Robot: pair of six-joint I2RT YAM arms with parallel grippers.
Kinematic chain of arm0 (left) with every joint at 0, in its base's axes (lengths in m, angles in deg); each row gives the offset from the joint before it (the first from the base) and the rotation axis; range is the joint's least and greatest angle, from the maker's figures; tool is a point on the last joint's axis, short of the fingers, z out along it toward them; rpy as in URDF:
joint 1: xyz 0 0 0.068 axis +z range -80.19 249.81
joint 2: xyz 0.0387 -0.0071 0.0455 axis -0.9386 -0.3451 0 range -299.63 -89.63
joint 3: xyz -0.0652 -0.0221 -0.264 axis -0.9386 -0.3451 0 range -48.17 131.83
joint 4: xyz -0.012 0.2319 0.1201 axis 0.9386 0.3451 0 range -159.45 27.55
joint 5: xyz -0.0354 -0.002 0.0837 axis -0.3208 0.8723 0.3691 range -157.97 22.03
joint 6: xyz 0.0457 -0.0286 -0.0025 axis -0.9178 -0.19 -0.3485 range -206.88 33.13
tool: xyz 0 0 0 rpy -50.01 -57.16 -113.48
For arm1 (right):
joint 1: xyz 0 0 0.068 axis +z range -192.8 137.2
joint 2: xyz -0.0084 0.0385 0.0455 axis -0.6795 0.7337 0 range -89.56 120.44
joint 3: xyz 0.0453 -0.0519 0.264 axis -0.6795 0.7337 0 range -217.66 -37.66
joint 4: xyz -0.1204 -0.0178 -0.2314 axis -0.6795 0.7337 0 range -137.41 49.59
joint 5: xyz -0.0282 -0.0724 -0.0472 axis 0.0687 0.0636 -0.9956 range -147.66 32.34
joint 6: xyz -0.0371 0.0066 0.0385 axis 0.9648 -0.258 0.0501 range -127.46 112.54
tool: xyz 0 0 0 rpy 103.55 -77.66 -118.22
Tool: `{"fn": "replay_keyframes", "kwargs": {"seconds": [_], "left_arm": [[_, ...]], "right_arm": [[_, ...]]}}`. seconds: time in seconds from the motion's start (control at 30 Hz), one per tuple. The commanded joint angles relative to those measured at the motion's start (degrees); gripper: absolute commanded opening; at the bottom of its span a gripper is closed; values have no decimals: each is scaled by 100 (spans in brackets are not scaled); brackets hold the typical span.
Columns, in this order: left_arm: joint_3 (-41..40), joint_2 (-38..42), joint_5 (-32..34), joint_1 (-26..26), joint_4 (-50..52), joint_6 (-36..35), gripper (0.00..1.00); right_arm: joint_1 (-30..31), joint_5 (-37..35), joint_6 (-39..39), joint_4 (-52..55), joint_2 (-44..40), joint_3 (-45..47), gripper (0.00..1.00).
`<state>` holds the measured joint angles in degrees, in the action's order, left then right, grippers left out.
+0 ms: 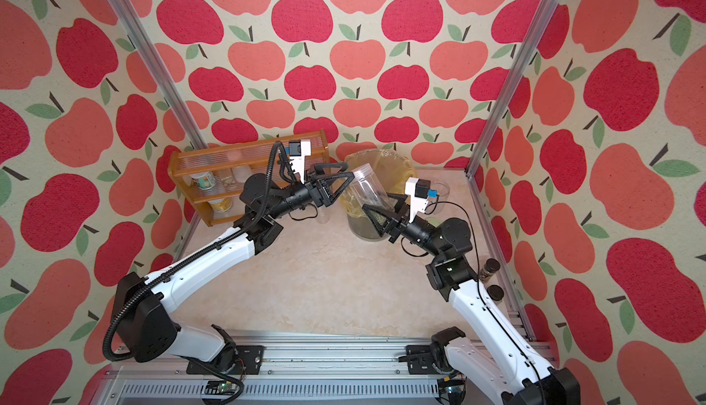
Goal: Empty moldy mung beans from jars
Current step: Unscrew the lid from the jar.
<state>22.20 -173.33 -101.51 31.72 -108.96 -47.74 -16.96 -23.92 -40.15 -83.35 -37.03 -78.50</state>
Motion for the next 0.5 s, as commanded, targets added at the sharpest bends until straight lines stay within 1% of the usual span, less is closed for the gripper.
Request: {"fn": "replay_keyframes", "kwargs": {"seconds": [0.0,0.2,0.3,0.37,0.43,0.47], "left_arm": [[251,-172,-94,-25,-48,9,88],[538,-430,-318,-107,82,67,88],[656,-526,-433,-144,165,56,85],[697,-555,-451,-147,178,56,82],[715,-581,-452,-147,174,52,75],[734,-580,-467,-147,172,52,73]], "right_arm": [[-1,95,54,-136,4,-93,41],[15,134,8,-242,151,-157,41],[20,124,26,-246,176,-159,41],[35,136,34,-249,176,-160,41],[43,136,52,-234,168,-151,41],[43,133,65,-214,161,-152,41]]}}
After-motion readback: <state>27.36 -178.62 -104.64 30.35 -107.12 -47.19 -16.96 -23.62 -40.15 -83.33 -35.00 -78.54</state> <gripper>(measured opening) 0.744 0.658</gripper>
